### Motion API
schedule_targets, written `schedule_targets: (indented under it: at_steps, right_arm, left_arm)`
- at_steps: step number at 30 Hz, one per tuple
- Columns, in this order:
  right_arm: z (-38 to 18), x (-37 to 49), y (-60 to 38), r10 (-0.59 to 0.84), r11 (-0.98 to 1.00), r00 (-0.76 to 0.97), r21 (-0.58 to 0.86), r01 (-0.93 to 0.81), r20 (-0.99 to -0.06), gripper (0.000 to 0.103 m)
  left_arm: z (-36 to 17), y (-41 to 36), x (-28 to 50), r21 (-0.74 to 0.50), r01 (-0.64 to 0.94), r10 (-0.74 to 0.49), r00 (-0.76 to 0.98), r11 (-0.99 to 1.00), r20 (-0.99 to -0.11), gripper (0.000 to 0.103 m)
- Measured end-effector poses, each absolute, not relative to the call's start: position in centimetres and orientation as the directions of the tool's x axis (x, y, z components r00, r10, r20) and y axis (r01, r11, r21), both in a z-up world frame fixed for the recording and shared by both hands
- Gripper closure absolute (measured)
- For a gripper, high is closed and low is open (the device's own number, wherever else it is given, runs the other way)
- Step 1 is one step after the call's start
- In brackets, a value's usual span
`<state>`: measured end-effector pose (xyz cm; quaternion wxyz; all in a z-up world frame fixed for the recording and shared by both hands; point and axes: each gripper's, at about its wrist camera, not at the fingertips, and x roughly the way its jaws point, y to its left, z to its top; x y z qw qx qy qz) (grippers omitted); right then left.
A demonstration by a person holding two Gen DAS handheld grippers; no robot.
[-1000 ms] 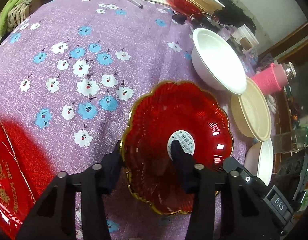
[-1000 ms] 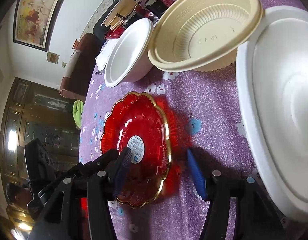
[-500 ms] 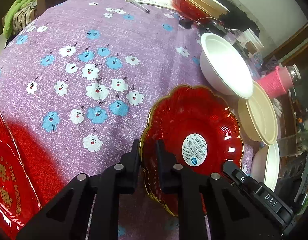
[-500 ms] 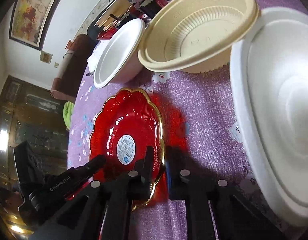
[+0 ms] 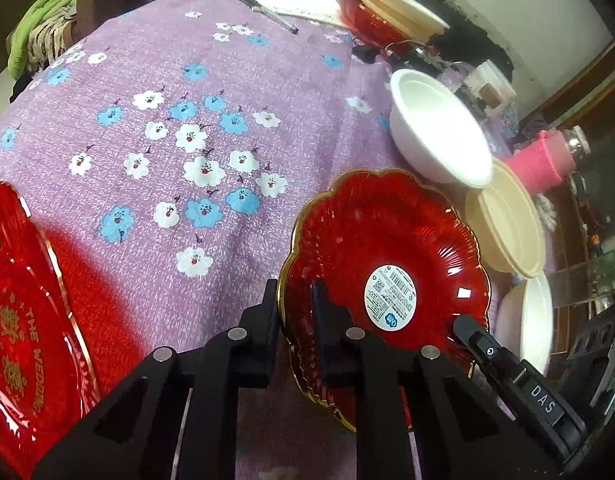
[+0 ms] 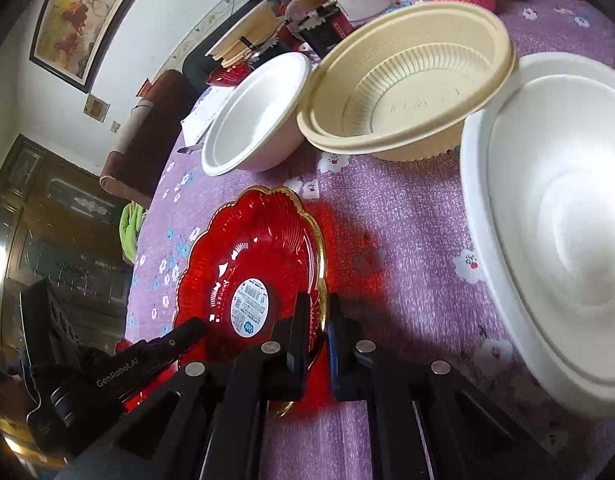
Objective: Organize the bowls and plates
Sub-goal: 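Lift the small red plate onto the large red plate and release, then move both grippers toward the white plate beside the beige bowl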
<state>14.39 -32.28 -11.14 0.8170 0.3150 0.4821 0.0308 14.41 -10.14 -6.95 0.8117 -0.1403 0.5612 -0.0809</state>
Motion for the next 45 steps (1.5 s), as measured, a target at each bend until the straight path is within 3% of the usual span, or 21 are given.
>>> schedule_targets:
  at_steps: [8, 16, 24, 33, 35, 38, 40, 43, 44, 45]
  right_arm:
    - [-6.8, 10.2, -31.2, 0.341, 0.819, 0.652, 0.554, 0.147, -0.677, 0.095]
    - [-3.5, 6.5, -24.7, 0.436, 0.833, 0.639, 0.553, -0.021, -0.633, 0.092]
    - [-3.8, 6.3, -13.6, 0.485, 0.865, 0.54, 0.47, -0.177, -0.688, 0.089]
    - [-6.4, 7.7, -5.0, 0.36, 0.931, 0.52, 0.261, -0.255, -0.774, 0.085]
    - [-6.5, 7.5, -4.7, 0.28, 0.956, 0.57, 0.169, -0.241, -0.773, 0.079]
    - [-5.4, 7.0, -6.1, 0.313, 0.948, 0.612, 0.201, -0.246, -0.726, 0.076]
    - [-4.6, 6.5, -7.8, 0.331, 0.943, 0.65, 0.227, -0.241, -0.684, 0.062]
    - [-3.9, 5.6, -11.1, 0.333, 0.941, 0.709, 0.264, -0.211, -0.621, 0.052]
    - [-3.9, 5.7, -11.8, 0.334, 0.94, 0.718, 0.268, -0.209, -0.611, 0.051]
    - [-3.9, 5.6, -12.5, 0.329, 0.942, 0.726, 0.268, -0.204, -0.604, 0.051]
  left_arm:
    - [-1.3, -8.5, 9.9, -0.312, 0.051, -0.298, 0.475, 0.949, -0.828, 0.09]
    - [1.9, -1.3, 3.8, -0.225, 0.02, -0.194, 0.587, 0.974, -0.786, 0.09]
    - [-0.1, 7.0, 1.1, -0.147, -0.103, -0.062, 0.572, 0.984, -0.818, 0.088]
    - [-4.2, 11.8, 3.3, -0.099, -0.205, 0.019, 0.507, 0.974, -0.862, 0.085]
    - [-4.0, 12.1, 3.1, -0.116, -0.199, 0.003, 0.516, 0.973, -0.856, 0.085]
    - [-3.0, 12.0, 2.6, -0.087, -0.213, 0.044, 0.543, 0.973, -0.838, 0.085]
    - [-2.0, 12.0, 2.1, -0.078, -0.215, 0.062, 0.576, 0.974, -0.815, 0.085]
    - [0.0, 10.8, 1.2, -0.058, -0.205, 0.087, 0.635, 0.977, -0.768, 0.081]
    - [0.9, 9.8, 0.8, -0.062, -0.189, 0.081, 0.663, 0.98, -0.744, 0.076]
    - [1.3, 9.5, 0.5, -0.066, -0.173, 0.07, 0.675, 0.983, -0.734, 0.062]
